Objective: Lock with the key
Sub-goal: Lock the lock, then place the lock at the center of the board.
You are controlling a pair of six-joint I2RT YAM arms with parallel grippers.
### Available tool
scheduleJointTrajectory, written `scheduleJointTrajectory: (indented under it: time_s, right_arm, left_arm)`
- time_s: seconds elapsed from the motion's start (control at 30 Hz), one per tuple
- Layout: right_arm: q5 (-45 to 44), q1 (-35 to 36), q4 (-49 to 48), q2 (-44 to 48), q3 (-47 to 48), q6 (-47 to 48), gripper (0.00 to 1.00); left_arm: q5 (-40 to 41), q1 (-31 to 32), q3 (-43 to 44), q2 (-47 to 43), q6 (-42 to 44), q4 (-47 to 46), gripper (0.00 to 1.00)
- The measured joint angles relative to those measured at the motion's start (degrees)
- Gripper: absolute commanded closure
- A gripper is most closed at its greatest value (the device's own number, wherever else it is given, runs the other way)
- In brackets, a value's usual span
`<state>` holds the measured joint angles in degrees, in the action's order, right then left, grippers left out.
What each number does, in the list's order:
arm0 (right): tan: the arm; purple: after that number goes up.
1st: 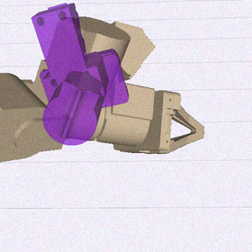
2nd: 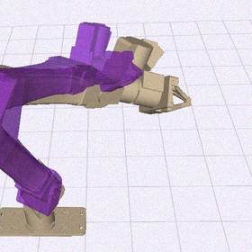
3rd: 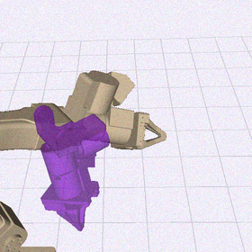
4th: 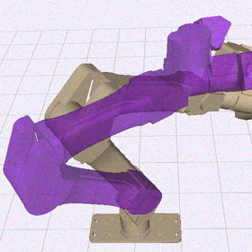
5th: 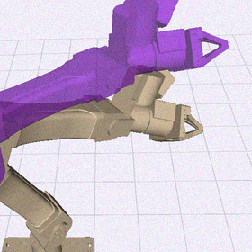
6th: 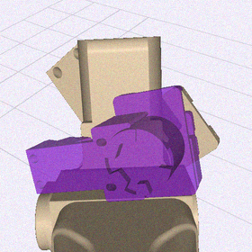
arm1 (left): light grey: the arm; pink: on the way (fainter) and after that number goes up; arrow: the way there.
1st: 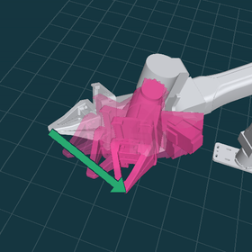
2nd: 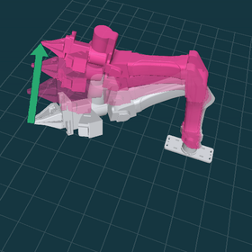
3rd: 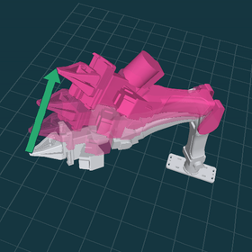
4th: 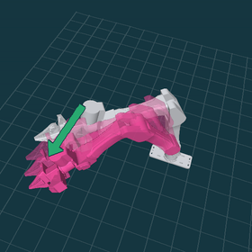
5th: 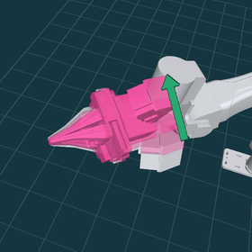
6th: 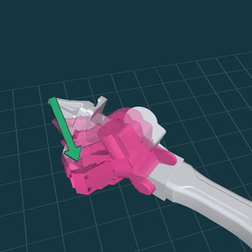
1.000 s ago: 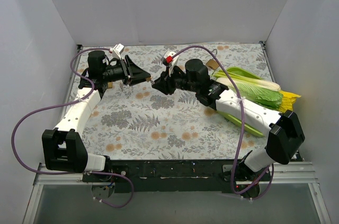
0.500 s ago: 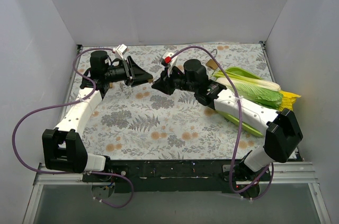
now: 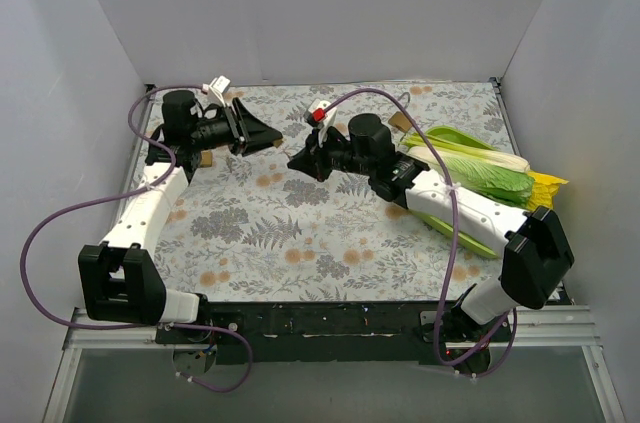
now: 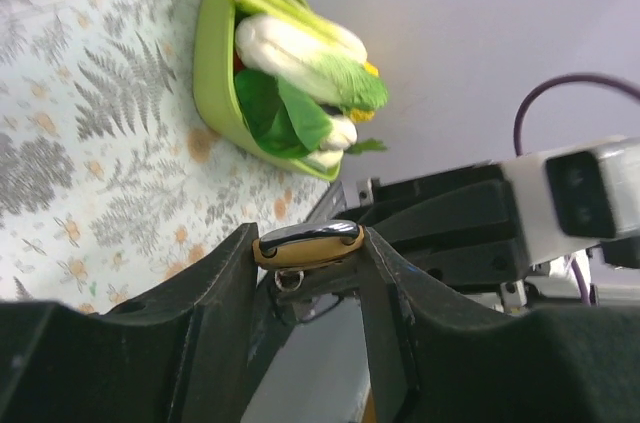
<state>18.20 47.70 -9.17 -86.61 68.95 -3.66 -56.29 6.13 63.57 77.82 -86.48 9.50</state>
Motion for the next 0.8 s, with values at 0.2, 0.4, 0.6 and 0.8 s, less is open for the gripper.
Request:
scheduleJointTrajectory:
  time_s: [0.2,0.4,0.6,0.8]
  right_arm:
    - [0.4,0.0,0.8,1.7,-3.7,-1.6,0.99]
    - [0.4,-0.1,2.4,3.0,-5.1,-1.9,0.99]
    - [0.9,-1.6,3.6,5.6,-5.6,-0.5,0.99]
    - [1.2,-3.2,4.9,7.0,-6.6,1.0,0.99]
  left_arm:
    - [2.1,-5.1,3.0,0.5,-0.5,-2.5,1.0]
    - [7.9,-8.8,8.0,1.1,12.4,8.7,1.0]
    - [23.4,-10.1,18.4,10.2,37.3,31.7,1.0]
    - [38.4,-12.7,17.4,19.9,52.4,45.2,1.0]
